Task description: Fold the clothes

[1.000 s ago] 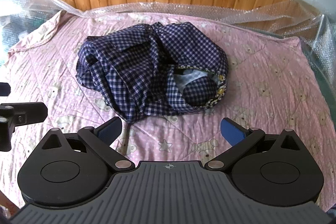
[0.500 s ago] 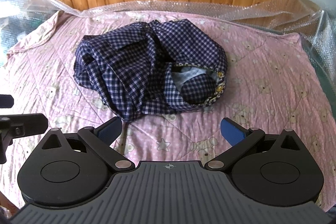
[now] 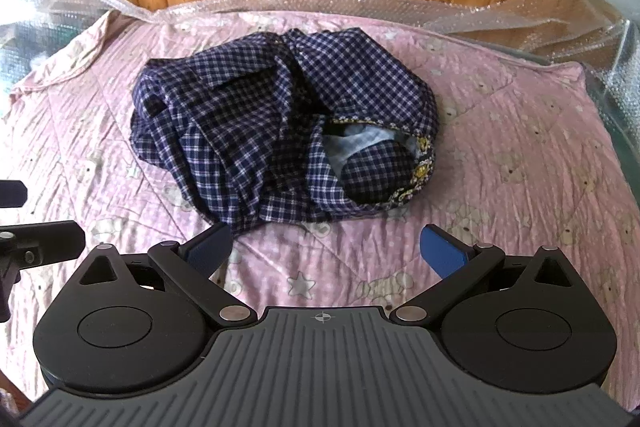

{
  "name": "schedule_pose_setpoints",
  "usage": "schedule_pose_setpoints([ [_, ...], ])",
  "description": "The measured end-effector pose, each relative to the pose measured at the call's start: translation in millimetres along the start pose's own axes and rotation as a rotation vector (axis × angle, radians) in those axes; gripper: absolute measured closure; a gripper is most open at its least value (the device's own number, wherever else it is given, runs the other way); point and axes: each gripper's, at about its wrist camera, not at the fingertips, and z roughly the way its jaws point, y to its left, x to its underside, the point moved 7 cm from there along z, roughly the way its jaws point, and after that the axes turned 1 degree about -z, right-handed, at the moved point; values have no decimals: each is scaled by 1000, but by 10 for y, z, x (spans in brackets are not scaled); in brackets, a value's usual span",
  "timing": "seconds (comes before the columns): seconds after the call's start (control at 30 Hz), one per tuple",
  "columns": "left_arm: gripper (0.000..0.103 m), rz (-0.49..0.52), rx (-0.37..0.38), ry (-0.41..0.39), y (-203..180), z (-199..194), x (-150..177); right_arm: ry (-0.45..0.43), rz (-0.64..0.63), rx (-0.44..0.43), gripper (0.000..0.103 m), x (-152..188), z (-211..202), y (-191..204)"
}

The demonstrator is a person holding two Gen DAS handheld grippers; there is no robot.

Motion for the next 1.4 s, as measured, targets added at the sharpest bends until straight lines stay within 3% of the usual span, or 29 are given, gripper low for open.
schedule_pose_setpoints([
  [0.03, 35, 6, -6, -1, -19, 22, -13, -3, -4, -3, 6, -14, 18, -10],
  [0.1, 58, 16, -16, -2, -69, 68, -37, -4, -10, -11, 25, -33, 56, -36],
  [0.13, 65, 21, -20, -4, -95, 89, -48, 0, -9, -20, 43, -44, 87, -50],
  [0.2, 102, 32, -29, -6, -143, 132, -65, 4, -4, -50, 80, -69, 143, -76],
  [0.23, 103, 35, -31, -9, -164, 152, -79, 5, -3, -57, 87, -81, 169, -89],
  [0.27, 103, 38, -31, -18, -189, 162, -95, 1, -6, -64, 100, -93, 190, -101],
  [0.3, 103, 42, -35, -23, -212, 172, -112, -6, -12, -71, 103, -112, 205, -112],
  [0.47, 103, 29, -58, -5, -313, 282, -199, -9, -15, -95, 103, -207, 325, -183],
  [0.53, 103, 24, -73, 9, -332, 338, -222, -1, -2, -96, 96, -234, 393, -238],
  [0.57, 102, 19, -79, 17, -341, 365, -231, 5, 6, -94, 82, -246, 430, -269],
  [0.6, 95, 9, -82, 27, -346, 393, -240, 9, 13, -92, 67, -255, 466, -299],
  [0.63, 88, -7, -84, 37, -343, 419, -255, 9, 15, -89, 36, -257, 497, -328],
  [0.67, 56, -24, -94, 38, -332, 438, -277, 4, 18, -89, 15, -263, 528, -360],
  [0.7, 18, -40, -112, 33, -314, 452, -305, 3, 19, -88, 13, -267, 557, -386],
  [0.73, 7, -52, -126, 28, -296, 468, -334, 7, 20, -89, 13, -266, 591, -413],
  [0.77, 2, -59, -136, 26, -277, 486, -368, 16, 22, -94, 13, -261, 630, -437],
  [1.0, 2, -78, -224, 64, -59, 818, -590, 74, 26, -112, 10, -198, 960, -513],
  [1.27, 2, -81, -312, 142, 365, 1840, -796, 116, -4, -81, 3, -129, 1527, -391],
  [1.33, 5, -74, -300, 149, 397, 2064, -846, 117, -36, -64, 8, -107, 1672, -334],
  [1.37, 19, -65, -285, 138, 398, 2111, -883, 110, -53, -60, 20, -116, 1682, -314],
  [1.4, 50, -59, -257, 119, 395, 2116, -941, 101, -71, -51, 39, -139, 1668, -302],
])
